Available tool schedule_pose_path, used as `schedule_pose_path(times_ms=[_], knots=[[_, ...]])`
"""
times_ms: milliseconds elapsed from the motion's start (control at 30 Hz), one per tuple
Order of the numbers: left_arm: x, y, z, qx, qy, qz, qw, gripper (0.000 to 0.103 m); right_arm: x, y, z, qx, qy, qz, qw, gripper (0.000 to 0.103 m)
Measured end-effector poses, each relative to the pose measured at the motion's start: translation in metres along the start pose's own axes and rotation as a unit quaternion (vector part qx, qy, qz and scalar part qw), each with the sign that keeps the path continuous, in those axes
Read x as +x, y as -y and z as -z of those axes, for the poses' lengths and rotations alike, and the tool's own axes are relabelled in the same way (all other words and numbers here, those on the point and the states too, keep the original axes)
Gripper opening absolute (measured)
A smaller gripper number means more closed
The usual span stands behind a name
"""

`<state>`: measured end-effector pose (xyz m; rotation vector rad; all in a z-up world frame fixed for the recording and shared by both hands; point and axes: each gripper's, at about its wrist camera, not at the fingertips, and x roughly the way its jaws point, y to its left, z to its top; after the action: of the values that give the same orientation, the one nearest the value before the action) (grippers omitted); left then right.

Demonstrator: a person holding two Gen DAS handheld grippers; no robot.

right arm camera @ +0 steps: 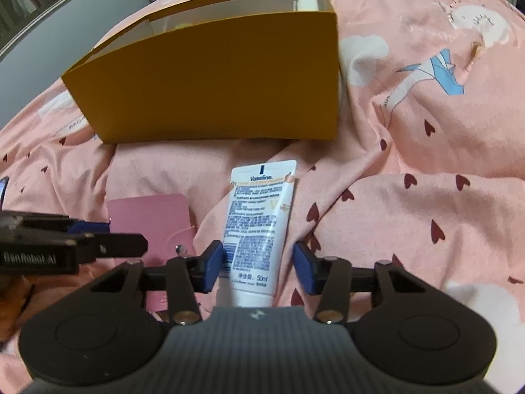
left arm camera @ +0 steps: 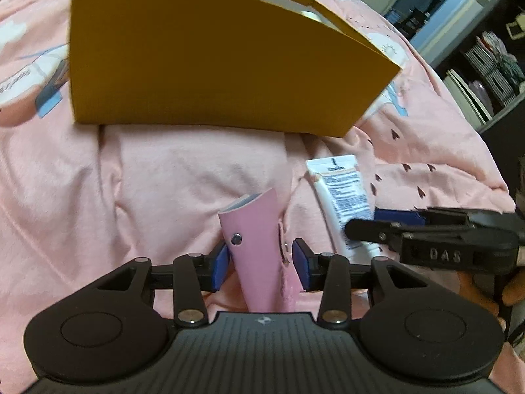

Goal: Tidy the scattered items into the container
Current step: 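Grasp the pink card wallet with the left tool while the right tool approaches the Vaseline tube, then grasp the white Vaseline tube with the right tool and lift it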

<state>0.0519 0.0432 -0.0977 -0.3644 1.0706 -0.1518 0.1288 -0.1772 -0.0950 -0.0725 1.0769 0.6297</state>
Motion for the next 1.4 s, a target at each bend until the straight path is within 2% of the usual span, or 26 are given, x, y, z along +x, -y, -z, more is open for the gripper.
schedule_pose_path(times_ms=[300,533,800,967,1133,1400], knots=[[0.01,0.008,0.0,-0.006,-0.003,0.001,1.0,0.048,0.009,0.013,-0.004,0.032,-0.009,-0.023,0.999,0.05],[0.014,0.02,0.0,0.015,-0.011,-0.006,0.9998,0.048,0.013,0.017,-0.003,0.039,-0.01,-0.033,0.999,0.049],[0.028,0.022,0.005,0.018,-0.04,-0.01,0.999,0.048,0.006,0.006,-0.005,0.006,0.005,-0.02,1.0,0.035],[0.031,0.018,0.006,0.003,-0.053,-0.01,0.9985,0.041,0.001,0.006,-0.006,0.011,0.007,-0.025,1.0,0.033],[0.028,0.017,0.006,-0.004,-0.045,-0.013,0.9989,0.032,-0.007,-0.003,-0.008,-0.008,0.01,-0.02,1.0,0.033],[0.026,0.014,0.006,-0.01,-0.041,-0.014,0.999,0.031,-0.011,-0.022,-0.008,-0.05,0.008,-0.002,0.999,0.033]])
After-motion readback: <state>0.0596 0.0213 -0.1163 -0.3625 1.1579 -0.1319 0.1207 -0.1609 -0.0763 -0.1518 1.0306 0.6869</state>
